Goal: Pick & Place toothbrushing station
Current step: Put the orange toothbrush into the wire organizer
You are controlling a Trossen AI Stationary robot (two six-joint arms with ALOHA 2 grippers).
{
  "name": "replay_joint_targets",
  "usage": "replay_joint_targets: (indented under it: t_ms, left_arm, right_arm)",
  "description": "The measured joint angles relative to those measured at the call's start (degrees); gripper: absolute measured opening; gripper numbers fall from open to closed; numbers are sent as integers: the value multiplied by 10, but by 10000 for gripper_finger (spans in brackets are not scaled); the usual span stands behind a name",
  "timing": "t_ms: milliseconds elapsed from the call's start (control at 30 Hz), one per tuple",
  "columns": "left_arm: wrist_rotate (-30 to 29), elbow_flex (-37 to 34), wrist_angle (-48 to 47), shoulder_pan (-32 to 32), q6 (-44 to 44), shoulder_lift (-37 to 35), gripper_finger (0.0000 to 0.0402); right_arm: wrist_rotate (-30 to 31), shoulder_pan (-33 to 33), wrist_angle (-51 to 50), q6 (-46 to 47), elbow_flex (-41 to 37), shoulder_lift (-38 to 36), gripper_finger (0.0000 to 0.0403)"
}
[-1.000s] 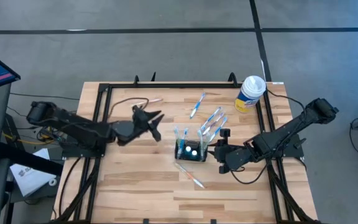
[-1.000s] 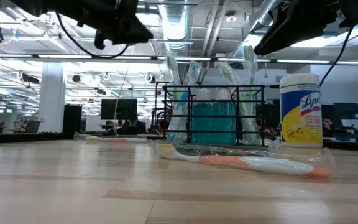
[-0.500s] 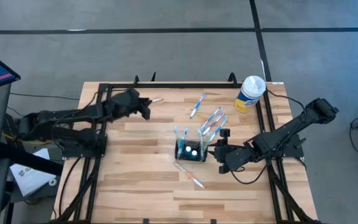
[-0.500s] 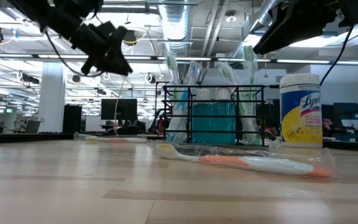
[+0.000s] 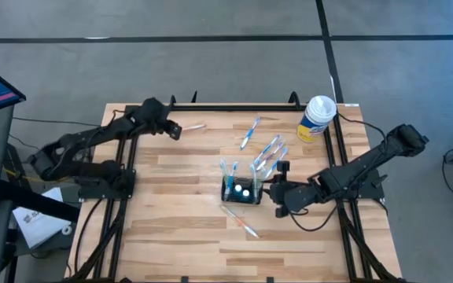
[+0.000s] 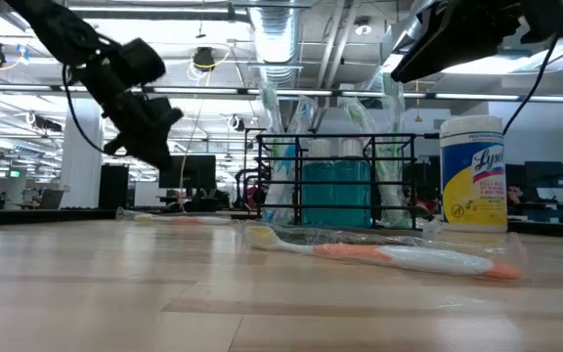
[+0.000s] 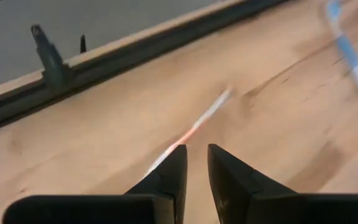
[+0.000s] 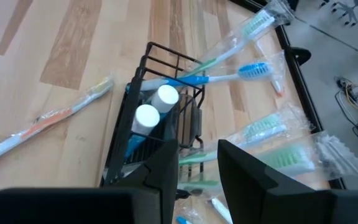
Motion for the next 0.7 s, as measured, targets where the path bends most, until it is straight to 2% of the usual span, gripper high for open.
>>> replay_joint_targets:
  t_ms: [233,467,700]
  left_arm:
    - [4,14,-9,21,45,89,69]
    - [5,64,-47,18,76,186,83]
    - [-3,101,-103,18,151,201,86]
  right_arm:
    - [0,-19,0,-3,0,0,103]
    - [0,-28,0,-3,0,0,103]
    - [-2,-26,0,-1,0,0,103]
